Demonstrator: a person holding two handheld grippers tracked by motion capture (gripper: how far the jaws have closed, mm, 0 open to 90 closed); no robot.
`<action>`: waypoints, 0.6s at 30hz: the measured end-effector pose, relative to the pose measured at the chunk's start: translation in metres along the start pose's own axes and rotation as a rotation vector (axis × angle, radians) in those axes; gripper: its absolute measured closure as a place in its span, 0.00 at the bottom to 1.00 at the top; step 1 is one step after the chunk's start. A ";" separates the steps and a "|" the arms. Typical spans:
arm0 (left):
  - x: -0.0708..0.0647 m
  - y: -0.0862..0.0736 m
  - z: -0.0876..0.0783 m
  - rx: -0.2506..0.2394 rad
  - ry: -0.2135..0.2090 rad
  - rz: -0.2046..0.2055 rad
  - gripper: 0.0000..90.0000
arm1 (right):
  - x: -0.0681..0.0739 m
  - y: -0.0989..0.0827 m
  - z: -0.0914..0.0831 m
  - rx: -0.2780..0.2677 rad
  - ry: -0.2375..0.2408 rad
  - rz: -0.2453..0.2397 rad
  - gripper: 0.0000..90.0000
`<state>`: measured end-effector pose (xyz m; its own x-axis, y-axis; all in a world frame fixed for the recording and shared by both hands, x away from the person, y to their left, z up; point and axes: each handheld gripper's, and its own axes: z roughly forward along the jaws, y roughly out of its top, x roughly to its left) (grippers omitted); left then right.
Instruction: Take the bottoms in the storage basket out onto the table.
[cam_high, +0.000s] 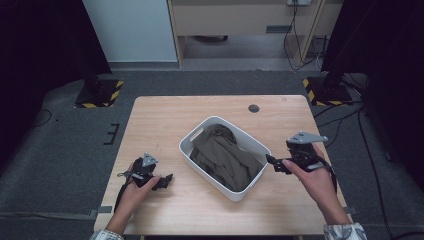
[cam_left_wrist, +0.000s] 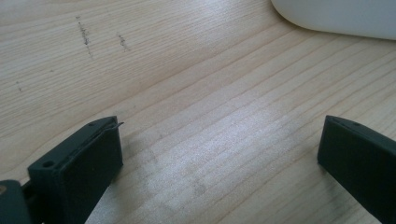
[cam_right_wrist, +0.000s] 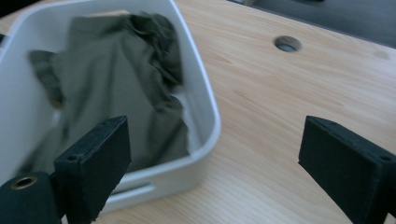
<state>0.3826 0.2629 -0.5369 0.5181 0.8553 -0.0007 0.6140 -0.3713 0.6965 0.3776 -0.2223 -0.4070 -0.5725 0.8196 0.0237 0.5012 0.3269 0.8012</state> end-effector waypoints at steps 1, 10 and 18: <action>0.000 0.000 0.000 0.000 0.000 0.000 0.00 | 0.000 0.000 0.000 0.000 0.000 0.000 0.10; 0.000 0.000 0.000 0.000 0.000 0.000 0.00 | 0.030 0.055 0.022 0.023 0.074 -0.086 0.06; 0.000 0.001 0.001 0.002 0.000 0.000 0.00 | 0.041 0.077 0.041 0.049 0.098 -0.102 0.06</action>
<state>0.3833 0.2623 -0.5368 0.5183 0.8552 -0.0006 0.6152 -0.3723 0.6949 0.4195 -0.1436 -0.3685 -0.6815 0.7318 0.0040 0.4670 0.4307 0.7723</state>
